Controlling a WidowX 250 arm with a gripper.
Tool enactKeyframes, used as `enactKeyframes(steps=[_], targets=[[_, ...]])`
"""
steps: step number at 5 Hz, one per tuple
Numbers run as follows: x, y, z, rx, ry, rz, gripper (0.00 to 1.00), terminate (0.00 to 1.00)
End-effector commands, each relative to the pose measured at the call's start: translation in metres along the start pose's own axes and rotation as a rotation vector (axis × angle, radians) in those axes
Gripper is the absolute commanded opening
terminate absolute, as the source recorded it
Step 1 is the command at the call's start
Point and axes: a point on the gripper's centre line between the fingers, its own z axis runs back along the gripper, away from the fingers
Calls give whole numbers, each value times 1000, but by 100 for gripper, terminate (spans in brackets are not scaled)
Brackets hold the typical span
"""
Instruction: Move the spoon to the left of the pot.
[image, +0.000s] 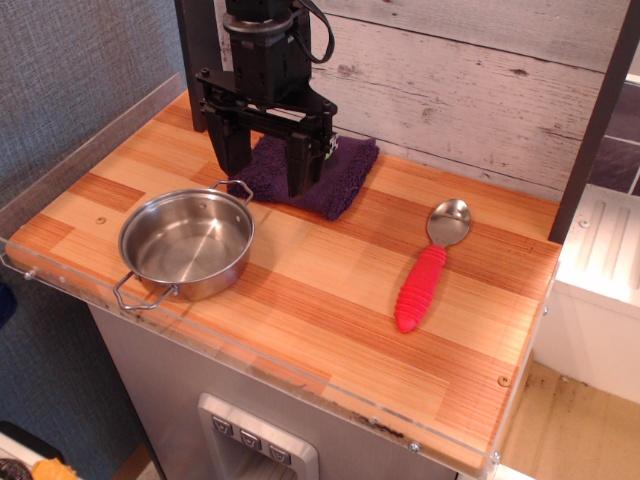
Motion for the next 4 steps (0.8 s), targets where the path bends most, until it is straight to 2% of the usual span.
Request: enactKeyframes(steps=[1,2,3,4], targets=[[0,0,0,0,0,0,100,0],[5,-26,0,46,-48,-26,100,0],[15,-46,-9,-1,-73,-68,100,0],[23,-69,-11,-16,-93,-96,100,0]])
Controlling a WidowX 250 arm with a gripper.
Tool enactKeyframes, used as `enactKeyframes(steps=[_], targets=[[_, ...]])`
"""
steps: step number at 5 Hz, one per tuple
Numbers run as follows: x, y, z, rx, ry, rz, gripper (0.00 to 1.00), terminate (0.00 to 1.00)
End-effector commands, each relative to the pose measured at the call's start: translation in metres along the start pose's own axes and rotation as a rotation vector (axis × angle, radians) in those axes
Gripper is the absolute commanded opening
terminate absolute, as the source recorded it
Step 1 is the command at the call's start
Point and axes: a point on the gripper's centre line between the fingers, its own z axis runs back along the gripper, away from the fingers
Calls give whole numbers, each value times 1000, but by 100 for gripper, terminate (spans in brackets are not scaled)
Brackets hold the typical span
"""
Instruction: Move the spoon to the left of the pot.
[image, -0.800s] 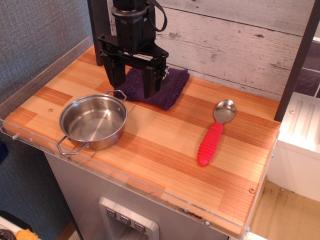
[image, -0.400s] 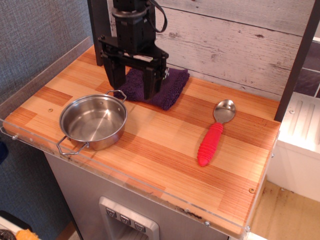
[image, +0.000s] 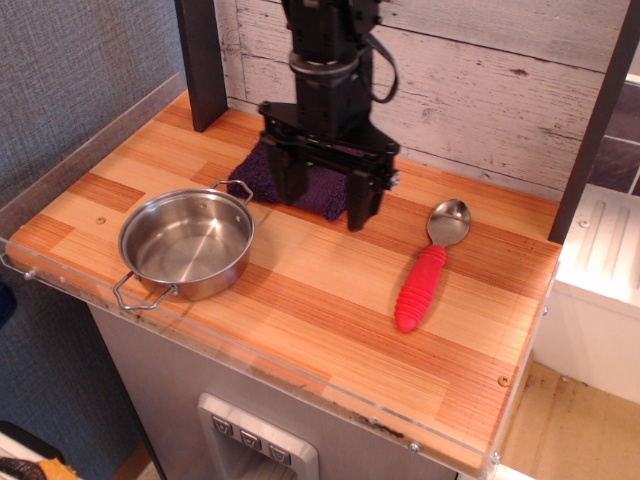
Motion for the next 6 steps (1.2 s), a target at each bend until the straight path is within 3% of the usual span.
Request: enactKeyframes(steps=[1,2,3,5,6], targets=[[22,-37,5,-52,-61,-34,100,0],[34,-51,3,-63,-89,-59,100,0],[42,-60,-5,-37,-77,-85,100,0],[44,-68,-44,34,-2,-128,100,0],[40,-73,-57,47,-4,-132,100,0]])
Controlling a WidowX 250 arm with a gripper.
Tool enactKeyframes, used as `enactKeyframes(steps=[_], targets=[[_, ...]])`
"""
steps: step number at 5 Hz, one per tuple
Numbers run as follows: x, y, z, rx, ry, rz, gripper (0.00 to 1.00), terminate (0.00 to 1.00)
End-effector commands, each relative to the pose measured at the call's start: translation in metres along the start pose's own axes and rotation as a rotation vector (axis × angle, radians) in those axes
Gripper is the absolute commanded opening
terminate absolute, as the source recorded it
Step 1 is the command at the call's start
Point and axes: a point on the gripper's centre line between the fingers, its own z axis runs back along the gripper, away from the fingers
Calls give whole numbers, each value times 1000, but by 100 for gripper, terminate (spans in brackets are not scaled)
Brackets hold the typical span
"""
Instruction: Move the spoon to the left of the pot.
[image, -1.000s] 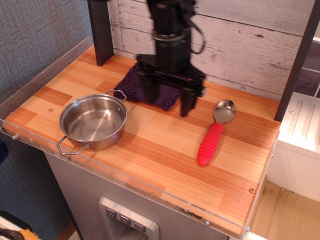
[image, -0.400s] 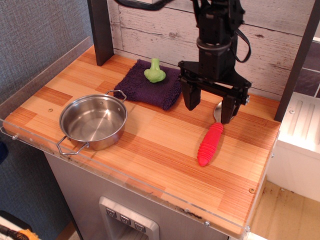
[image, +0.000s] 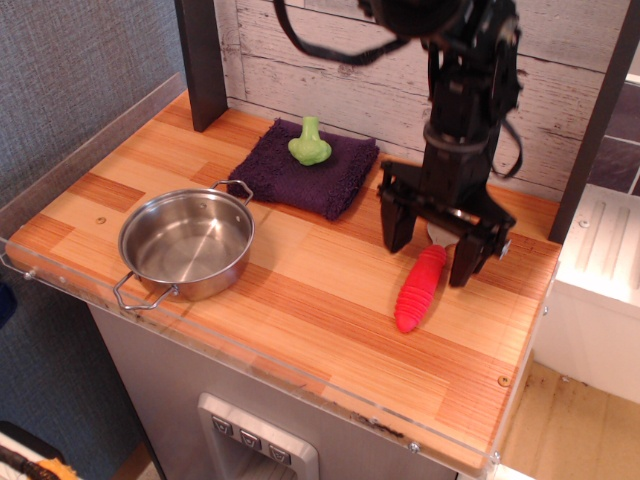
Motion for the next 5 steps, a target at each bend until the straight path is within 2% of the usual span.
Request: enactKeyframes(steps=[1,2,3,4,5], targets=[[-1,-9,-3,39,-43,-14,100,0],[-5,-7,2,43,-65,-13,0,0],[-5,-4,15,61,-96,-22,0,0],[-12,20,50,41,-157,63,0,0],[-37,71,92,-28,-216,174,0,0]])
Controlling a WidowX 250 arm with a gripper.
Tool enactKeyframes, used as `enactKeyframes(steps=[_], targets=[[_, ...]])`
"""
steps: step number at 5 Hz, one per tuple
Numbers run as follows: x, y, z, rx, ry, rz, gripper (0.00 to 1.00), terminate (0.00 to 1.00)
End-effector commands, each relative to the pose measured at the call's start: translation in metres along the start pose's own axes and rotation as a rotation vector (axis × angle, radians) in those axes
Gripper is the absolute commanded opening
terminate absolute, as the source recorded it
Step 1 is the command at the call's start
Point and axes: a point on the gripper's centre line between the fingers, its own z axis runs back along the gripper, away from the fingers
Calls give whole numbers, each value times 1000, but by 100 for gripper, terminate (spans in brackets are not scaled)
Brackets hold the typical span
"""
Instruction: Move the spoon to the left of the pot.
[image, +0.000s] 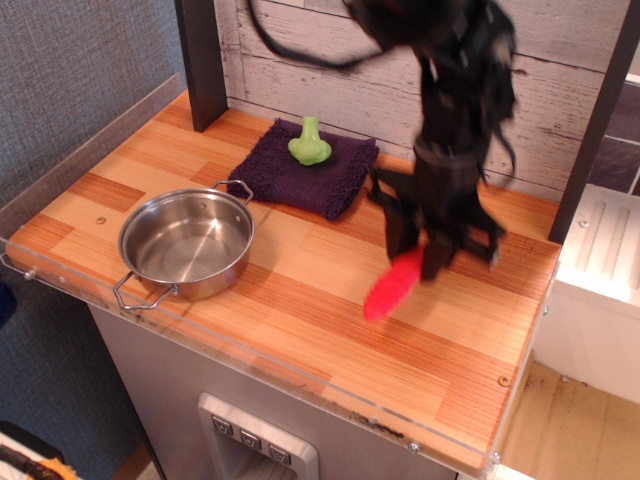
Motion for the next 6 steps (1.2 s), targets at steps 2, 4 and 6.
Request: enactKeyframes(steps=[2,4,6], targets=[[-45,155,66,-67,-37,165,0,0],[-49,254,23,-7,82,3,0,0],[-69,278,7,50,71,44,0,0]])
